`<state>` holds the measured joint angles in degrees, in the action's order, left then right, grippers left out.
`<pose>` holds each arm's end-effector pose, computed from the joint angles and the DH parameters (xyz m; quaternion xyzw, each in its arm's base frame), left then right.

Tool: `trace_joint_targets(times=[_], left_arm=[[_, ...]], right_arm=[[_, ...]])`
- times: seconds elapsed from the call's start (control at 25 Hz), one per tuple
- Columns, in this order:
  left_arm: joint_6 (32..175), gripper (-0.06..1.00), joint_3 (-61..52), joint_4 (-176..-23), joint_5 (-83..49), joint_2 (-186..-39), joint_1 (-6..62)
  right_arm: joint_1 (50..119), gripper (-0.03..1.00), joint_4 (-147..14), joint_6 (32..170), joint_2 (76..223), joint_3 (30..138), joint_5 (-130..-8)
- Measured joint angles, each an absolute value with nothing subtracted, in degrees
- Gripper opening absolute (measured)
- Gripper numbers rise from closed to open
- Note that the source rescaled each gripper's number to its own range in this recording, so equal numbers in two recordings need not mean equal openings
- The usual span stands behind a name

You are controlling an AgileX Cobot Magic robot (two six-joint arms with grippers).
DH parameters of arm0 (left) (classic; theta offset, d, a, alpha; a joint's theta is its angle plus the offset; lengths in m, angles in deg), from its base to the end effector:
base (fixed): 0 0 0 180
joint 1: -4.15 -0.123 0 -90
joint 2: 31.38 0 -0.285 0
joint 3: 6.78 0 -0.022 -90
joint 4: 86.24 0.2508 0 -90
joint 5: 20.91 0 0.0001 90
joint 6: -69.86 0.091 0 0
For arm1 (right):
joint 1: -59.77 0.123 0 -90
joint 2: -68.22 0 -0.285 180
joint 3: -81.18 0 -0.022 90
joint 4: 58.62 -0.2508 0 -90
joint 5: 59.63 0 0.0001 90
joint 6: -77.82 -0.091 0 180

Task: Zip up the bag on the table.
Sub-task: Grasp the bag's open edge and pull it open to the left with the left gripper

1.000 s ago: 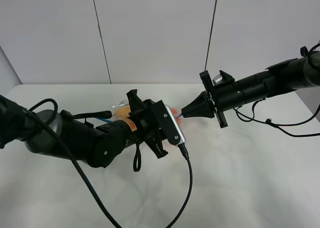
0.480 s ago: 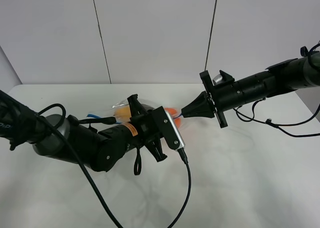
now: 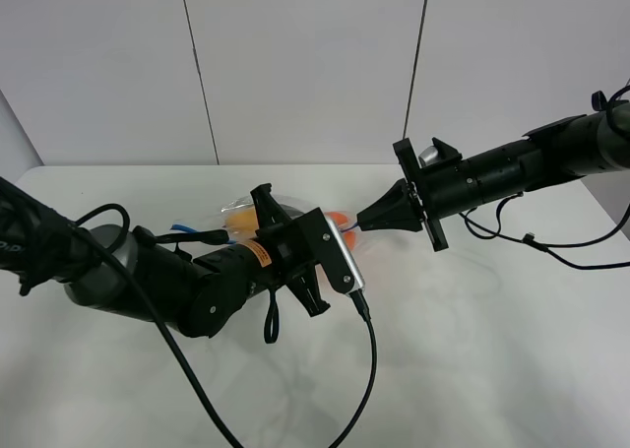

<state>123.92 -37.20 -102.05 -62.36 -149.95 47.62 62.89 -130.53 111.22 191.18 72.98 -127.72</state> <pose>0.2792 -0.2421 0.1410 0.5106 0.6296 0.0665 0.5818 0.3617 0.1001 0.1716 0.0416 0.8541 0.5184 0.0001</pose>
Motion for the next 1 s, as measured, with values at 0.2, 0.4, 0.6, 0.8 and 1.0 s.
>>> trace_joint_targets(times=[0.2, 0.4, 0.6, 0.8, 1.0], left_arm=[[123.92, 0.0, -37.2, -102.05, -62.36, -149.99, 47.62], [123.92, 0.0, -37.2, -102.05, -62.36, -149.99, 47.62], [124.04, 0.01, -37.31, -102.05, -62.36, -149.85, 47.62], [124.08, 0.17, -38.65, -102.05, -62.46, -148.43, 47.62], [124.08, 0.26, -39.27, -101.99, -62.4, -148.29, 47.62]], right_arm=[[62.89, 0.0, -130.57, 111.22, 191.18, 72.98, -127.72], [62.89, 0.0, -130.57, 111.22, 191.18, 72.98, -127.72], [62.89, 0.0, -130.57, 111.22, 191.18, 72.98, -127.78], [62.89, 0.0, -130.63, 111.22, 191.18, 72.98, -127.79], [62.89, 0.0, -130.57, 111.22, 191.18, 72.98, -127.79]])
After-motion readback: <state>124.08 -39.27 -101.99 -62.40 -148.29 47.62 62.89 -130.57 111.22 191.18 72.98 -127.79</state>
